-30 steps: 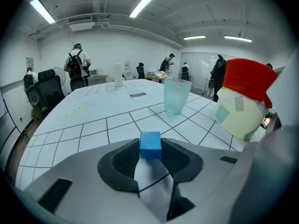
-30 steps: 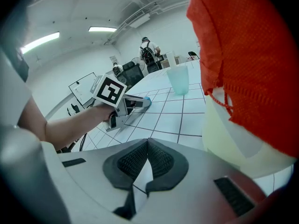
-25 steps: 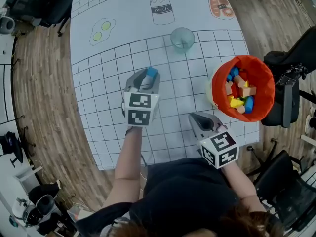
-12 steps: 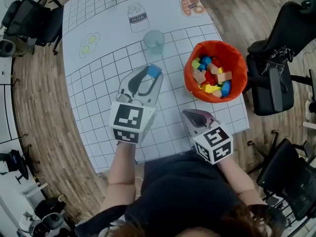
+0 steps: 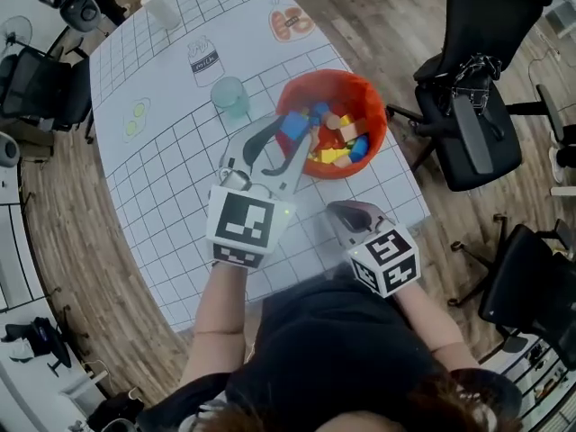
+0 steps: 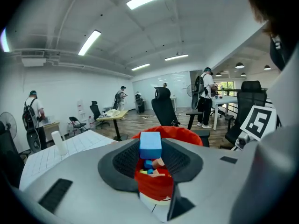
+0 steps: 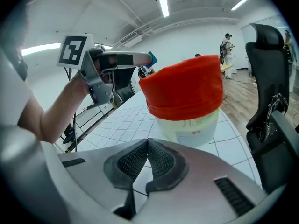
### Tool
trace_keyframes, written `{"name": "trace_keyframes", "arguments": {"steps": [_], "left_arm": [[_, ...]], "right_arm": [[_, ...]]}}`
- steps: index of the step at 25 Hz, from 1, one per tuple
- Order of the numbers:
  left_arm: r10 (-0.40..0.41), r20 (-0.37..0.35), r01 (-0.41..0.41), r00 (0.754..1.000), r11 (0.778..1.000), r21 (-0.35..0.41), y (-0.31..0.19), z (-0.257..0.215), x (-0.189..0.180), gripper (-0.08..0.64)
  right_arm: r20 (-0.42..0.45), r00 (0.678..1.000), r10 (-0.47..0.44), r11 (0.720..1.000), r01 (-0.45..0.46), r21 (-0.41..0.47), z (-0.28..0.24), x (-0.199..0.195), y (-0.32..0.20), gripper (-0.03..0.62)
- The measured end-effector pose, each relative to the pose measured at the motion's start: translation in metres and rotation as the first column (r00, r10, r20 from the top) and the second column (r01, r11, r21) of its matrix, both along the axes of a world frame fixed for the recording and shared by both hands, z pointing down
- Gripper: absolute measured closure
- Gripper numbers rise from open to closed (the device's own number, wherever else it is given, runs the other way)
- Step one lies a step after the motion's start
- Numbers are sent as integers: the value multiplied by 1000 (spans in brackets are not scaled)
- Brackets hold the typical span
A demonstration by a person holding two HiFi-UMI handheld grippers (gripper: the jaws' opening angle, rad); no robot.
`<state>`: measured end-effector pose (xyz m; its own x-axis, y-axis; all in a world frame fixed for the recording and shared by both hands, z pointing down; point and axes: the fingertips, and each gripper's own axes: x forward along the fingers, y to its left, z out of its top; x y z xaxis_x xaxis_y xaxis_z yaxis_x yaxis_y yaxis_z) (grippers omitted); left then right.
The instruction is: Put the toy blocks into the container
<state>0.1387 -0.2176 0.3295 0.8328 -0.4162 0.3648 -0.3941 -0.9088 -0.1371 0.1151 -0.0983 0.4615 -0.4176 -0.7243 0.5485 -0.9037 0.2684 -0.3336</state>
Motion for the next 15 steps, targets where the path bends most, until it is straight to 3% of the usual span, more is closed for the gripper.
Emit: {"name": "trace_keyframes", "arguments": {"steps": [7, 11, 15], "left_arm": [[85, 13, -85, 996, 996, -26, 19, 6, 41, 403], [69, 37, -69, 997, 998, -7, 17, 12, 47, 400], [57, 15, -57, 998, 998, -23, 16, 9, 46, 398]], "right_arm": [[0, 996, 89, 996, -89, 9, -4, 37, 14, 577], [-6, 992, 122, 992, -122, 9, -5, 50, 18, 577], [-6, 990, 138, 990, -138, 8, -7, 55, 20, 577]]}}
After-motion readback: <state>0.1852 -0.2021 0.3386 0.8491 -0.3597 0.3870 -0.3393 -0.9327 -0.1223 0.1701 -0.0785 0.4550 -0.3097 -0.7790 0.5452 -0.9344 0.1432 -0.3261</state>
